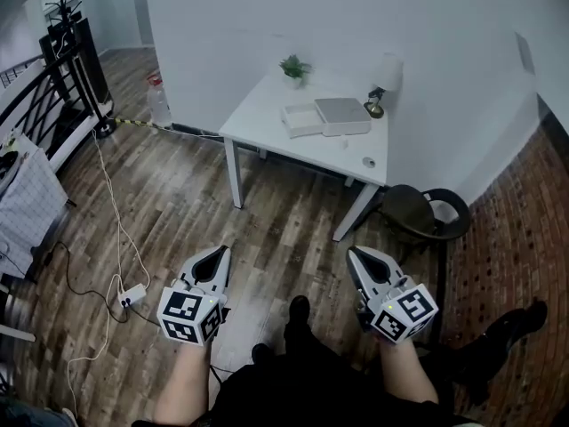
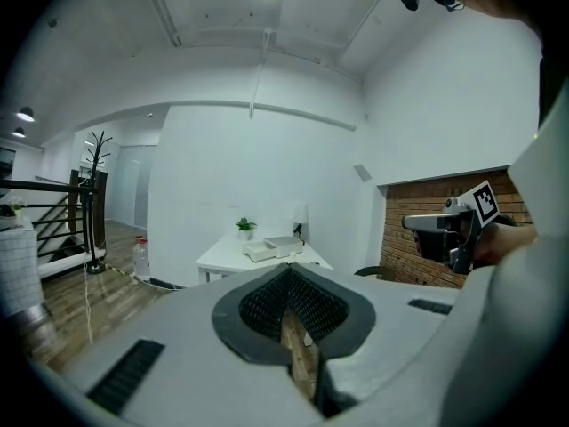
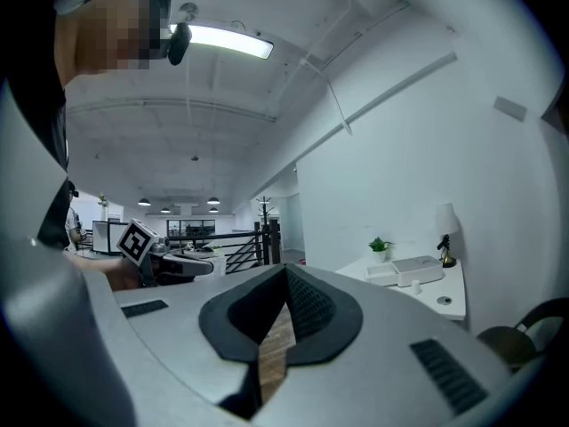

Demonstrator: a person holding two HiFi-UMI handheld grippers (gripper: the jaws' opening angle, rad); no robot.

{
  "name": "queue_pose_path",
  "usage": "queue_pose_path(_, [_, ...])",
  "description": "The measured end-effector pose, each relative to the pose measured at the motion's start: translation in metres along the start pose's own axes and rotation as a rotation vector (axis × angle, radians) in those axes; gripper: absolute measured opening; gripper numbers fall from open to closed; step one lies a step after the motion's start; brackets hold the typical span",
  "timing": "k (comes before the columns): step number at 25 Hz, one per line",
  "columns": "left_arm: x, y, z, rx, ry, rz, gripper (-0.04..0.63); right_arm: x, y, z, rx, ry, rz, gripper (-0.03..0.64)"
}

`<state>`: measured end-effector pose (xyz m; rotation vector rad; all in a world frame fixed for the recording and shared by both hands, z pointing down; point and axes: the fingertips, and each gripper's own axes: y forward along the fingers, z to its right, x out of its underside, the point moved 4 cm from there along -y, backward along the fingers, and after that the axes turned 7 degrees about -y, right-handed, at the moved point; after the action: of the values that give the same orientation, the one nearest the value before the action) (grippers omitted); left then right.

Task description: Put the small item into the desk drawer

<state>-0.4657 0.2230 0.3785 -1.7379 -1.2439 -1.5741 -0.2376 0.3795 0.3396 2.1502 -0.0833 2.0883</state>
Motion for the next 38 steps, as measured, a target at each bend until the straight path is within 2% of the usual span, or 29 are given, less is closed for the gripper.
queue_pose_path(9, [-0.007,0.042,-0.019,-0.014,0.026,-0.054,0.009,0.017,0.042,0.040,-0.012,0.061,-0.015,0.003])
queue_pose_path(13, [-0.014,0.081,-0.029,-0.026,0.020,-0.078,0.009,0.025,0.071,0.074,-0.027,0.088,-0.019,0.003])
queue_pose_path(20, [-0.026,0.164,-0.036,0.002,0.023,-0.106,0.009,0.035,0.116,0.139,-0.037,0.108,-0.031,0.003])
queue_pose_path(26, [-0.033,0.235,-0.023,0.037,0.035,-0.140,0.009,0.043,0.127,0.201,-0.005,0.126,-0.040,0.003])
queue_pose_path(32, [-0.048,0.282,-0.010,0.035,0.059,-0.151,0.009,0.047,0.129,0.254,0.024,0.156,-0.037,0.003])
queue_pose_path(38, [-0.060,0.315,0.009,0.042,0.084,-0.151,0.009,0.048,0.125,0.287,0.029,0.157,-0.024,0.003])
